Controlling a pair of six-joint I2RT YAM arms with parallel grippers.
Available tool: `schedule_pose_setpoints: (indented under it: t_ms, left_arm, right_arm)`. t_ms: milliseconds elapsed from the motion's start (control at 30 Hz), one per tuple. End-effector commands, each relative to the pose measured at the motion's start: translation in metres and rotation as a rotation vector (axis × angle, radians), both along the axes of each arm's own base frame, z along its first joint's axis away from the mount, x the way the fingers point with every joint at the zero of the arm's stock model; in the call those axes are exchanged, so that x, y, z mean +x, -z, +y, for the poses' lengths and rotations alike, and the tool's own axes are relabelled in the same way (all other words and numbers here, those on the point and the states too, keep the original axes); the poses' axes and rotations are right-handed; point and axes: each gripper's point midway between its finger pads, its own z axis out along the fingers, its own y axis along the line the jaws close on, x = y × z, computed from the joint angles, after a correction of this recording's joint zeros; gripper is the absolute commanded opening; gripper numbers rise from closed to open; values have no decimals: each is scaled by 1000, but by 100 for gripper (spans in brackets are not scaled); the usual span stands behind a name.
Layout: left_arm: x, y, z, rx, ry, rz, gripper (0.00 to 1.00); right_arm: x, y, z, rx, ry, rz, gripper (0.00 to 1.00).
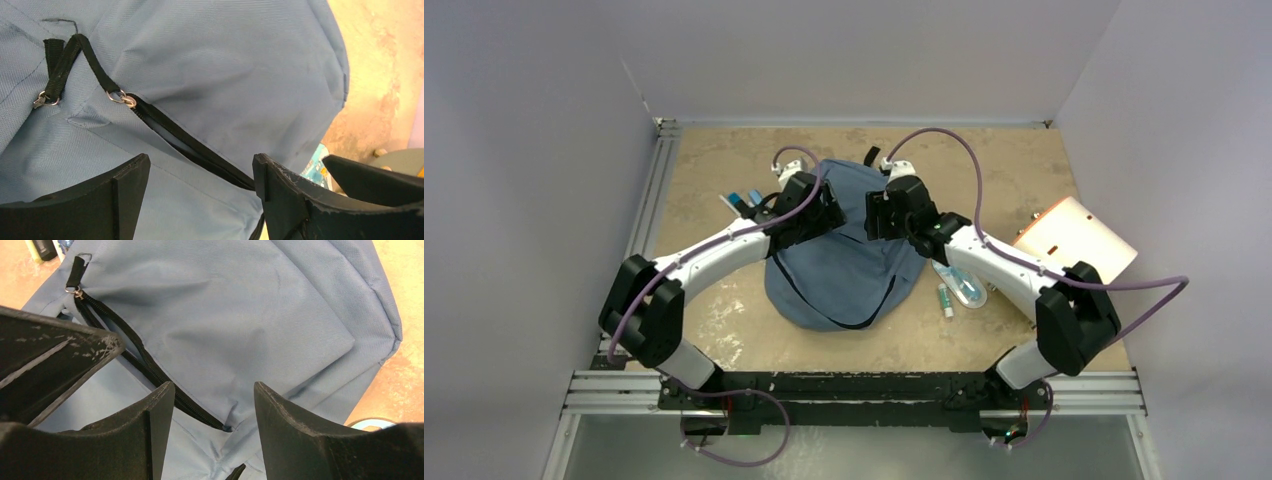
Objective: Pack the student bag
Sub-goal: Unzip the student bag at the center of the board.
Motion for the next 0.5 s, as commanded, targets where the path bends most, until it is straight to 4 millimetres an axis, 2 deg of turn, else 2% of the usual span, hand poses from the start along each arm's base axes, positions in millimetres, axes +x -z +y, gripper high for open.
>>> schedule_pose_setpoints:
  t_ms: [0, 300, 467]
  left_arm:
    - [6, 6, 0, 5, -55, 24, 75]
    - [-11, 54, 12, 64, -58, 107, 75]
    - [-27, 77, 23, 91, -56, 148, 70]
  right_arm:
    - [6, -19, -8, 37, 54, -52, 62]
    - [6, -20, -5, 28, 27, -52, 62]
    - [6, -17, -2, -7, -23, -48, 62]
